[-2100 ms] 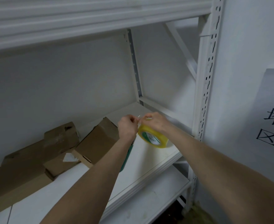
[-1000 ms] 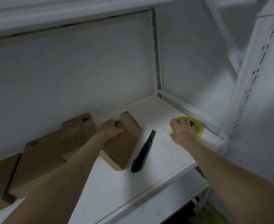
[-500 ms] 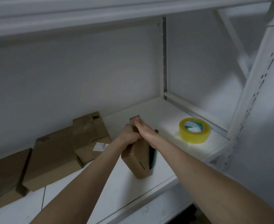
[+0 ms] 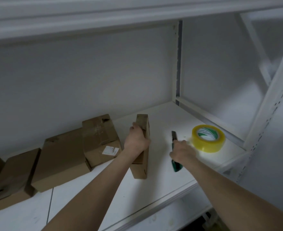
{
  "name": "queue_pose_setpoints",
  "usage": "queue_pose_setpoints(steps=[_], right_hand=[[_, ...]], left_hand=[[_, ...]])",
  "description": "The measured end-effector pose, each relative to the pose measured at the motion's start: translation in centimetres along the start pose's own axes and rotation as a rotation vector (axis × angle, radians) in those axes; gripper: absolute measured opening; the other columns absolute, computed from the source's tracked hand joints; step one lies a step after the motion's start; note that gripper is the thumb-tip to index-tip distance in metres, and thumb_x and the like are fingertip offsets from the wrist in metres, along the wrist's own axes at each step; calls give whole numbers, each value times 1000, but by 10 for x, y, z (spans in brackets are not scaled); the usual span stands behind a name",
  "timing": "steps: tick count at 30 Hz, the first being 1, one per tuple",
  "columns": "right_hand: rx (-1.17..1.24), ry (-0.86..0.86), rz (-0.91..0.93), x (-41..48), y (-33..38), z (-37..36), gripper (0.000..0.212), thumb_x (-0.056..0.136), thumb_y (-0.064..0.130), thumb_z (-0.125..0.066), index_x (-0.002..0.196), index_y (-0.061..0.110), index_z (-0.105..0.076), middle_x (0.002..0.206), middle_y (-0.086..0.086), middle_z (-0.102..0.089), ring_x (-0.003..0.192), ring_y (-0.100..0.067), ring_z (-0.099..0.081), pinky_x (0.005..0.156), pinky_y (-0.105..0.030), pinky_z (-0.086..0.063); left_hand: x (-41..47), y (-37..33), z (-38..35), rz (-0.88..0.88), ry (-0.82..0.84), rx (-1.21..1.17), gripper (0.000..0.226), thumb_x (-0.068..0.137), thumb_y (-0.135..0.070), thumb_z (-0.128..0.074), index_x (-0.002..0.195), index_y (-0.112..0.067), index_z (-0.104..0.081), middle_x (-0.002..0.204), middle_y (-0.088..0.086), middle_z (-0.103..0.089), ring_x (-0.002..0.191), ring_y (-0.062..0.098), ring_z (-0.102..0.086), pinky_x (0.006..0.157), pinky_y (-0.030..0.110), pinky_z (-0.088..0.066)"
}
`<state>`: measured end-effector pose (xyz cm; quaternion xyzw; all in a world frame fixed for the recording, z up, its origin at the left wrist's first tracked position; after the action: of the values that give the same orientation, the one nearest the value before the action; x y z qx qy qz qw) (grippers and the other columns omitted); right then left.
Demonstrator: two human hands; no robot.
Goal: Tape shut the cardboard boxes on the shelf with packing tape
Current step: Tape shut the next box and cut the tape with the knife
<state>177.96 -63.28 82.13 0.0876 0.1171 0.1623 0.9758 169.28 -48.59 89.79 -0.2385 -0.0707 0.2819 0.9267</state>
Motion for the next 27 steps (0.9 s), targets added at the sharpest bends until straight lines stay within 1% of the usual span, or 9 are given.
queue_pose_setpoints(steps=[3,7,9,14,16,19,22,24,27], right_hand=[[-10,-74,45,9,-4,28,43,98,40,-48,134,14,-50,126,-12,-49,111,-29,-55,79,-32,-44],[830,91,104,8,36,51,58,97,53,-47,141,16,-46,132,-12,-57,105,-31,-63,86,-36,-51],[946,187,71,3,53,54,63,92,60,-49,134,12,-52,126,-12,-60,103,-32,-64,88,-39,-53],[978,167,-44,2,22,41,45,87,34,-67,115,-1,-58,100,-15,-66,89,-30,-64,79,-35,-52],[1138,242,-88,-2,10,32,41,87,27,-69,117,2,-60,94,-17,-70,80,-30,-67,74,-37,-55],[1329,336,-85,-12,16,21,29,90,27,-68,109,6,-63,84,-13,-72,71,-26,-68,62,-31,-55],[1348,402,0,-22,30,9,22,90,28,-68,101,9,-65,84,-10,-71,73,-24,-68,68,-33,-57],[1215,328,35,-20,32,2,29,86,35,-72,104,13,-65,95,-8,-72,88,-24,-69,81,-36,-56],[853,123,115,-14,31,2,30,92,45,-61,92,15,-66,96,-4,-70,90,-23,-66,75,-29,-49]], left_hand=[[-2,-6,-3,7,15,3,86,84,-19,-64,147,4,-8,134,19,-40,120,35,-48,92,42,-45],[-11,-20,-24,12,152,-73,87,81,-23,-69,143,4,-15,132,17,-46,120,29,-50,91,34,-46],[-17,-29,-31,-24,193,-270,82,78,-20,-70,142,-5,-22,130,10,-49,119,24,-51,86,28,-47],[-36,-21,-43,-20,331,-653,22,88,-24,-62,108,-16,-64,100,2,-68,92,13,-64,68,14,-49],[-29,7,-37,101,179,-605,37,87,-39,-60,112,-12,-63,109,7,-66,101,23,-62,86,25,-52],[-20,40,-33,251,64,-472,89,79,-60,-63,147,-15,-27,143,15,-41,129,35,-44,105,45,-40],[-18,44,-32,213,66,-693,77,79,-45,-72,139,-14,-35,128,5,-55,117,28,-56,100,44,-46],[-17,46,-33,144,8,-709,54,85,-34,-69,129,-14,-46,122,4,-61,110,24,-60,98,41,-48],[-17,50,-41,127,-44,-581,40,97,-30,-51,130,-9,-46,123,10,-60,116,30,-56,97,37,-45]])
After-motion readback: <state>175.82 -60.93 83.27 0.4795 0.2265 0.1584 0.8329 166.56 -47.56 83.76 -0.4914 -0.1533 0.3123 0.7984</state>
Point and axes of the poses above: each hand's wrist, its own x-axis towards the middle knuckle, its own z-axis out of the back of the hand, y = z × x, the point moved 4 cm from there along x, towards the middle knuckle
